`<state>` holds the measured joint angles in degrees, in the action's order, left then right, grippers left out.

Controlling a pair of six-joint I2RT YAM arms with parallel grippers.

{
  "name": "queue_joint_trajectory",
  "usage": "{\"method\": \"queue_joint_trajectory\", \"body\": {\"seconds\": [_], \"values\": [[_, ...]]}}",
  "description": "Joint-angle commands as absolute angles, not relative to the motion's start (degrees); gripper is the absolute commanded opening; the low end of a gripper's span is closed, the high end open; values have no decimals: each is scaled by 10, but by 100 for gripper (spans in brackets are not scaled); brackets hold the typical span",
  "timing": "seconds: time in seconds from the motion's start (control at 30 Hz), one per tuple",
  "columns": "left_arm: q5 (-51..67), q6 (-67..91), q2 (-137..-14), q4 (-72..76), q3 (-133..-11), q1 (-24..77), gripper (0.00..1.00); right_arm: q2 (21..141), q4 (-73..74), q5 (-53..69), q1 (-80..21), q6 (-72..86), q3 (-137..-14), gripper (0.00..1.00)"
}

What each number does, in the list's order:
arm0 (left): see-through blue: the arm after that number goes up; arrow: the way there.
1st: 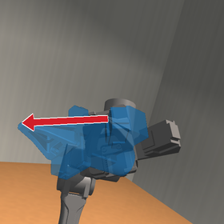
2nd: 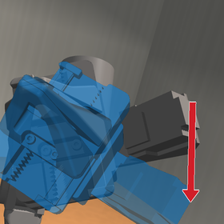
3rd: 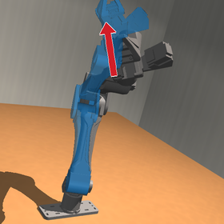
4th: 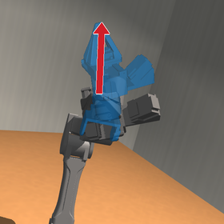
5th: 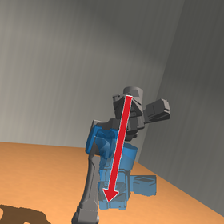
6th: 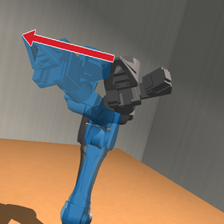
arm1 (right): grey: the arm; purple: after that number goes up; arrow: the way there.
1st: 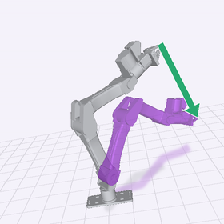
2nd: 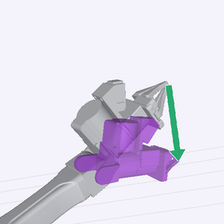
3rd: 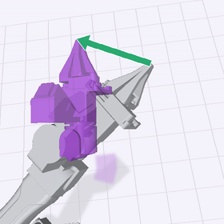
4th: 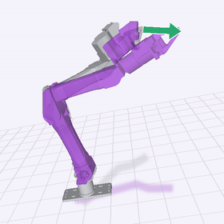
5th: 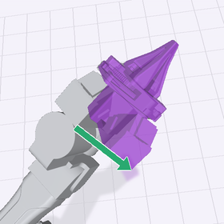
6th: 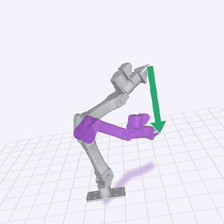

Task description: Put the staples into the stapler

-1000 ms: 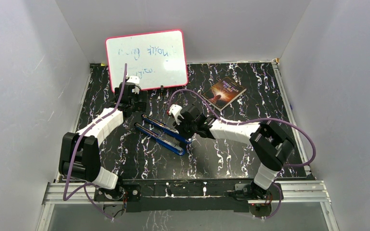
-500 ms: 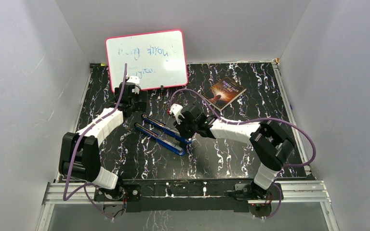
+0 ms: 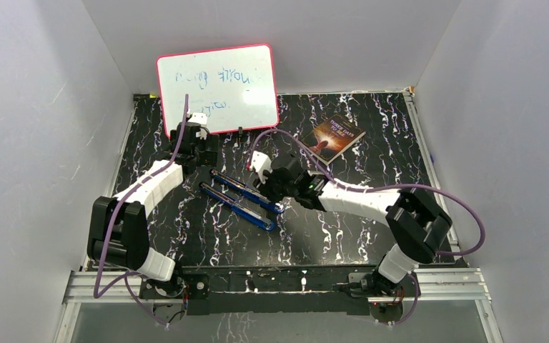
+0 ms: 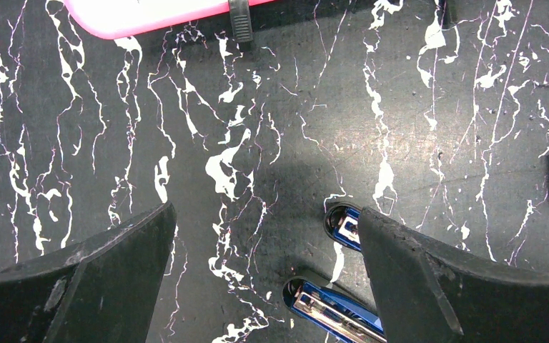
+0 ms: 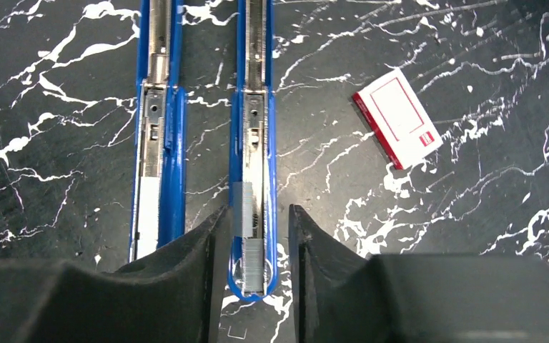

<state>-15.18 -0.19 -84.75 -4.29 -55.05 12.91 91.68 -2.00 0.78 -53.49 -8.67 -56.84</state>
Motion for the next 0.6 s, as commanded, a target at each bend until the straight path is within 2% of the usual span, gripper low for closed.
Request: {"method": "queue_joint_trajectory", "body": {"seconds": [0.0,0.17,0.57], "values": [[-149,1,-816,-36,-549,126,98,914,-64,-57,-579,-151,-549,45],[-149,1,-816,-36,-548,126,98,937,-67,-108,-592,-183,-548,53],[-149,1,-817,-36,-549,126,98,965,-57,-98,-596,-201,-556,56]]}}
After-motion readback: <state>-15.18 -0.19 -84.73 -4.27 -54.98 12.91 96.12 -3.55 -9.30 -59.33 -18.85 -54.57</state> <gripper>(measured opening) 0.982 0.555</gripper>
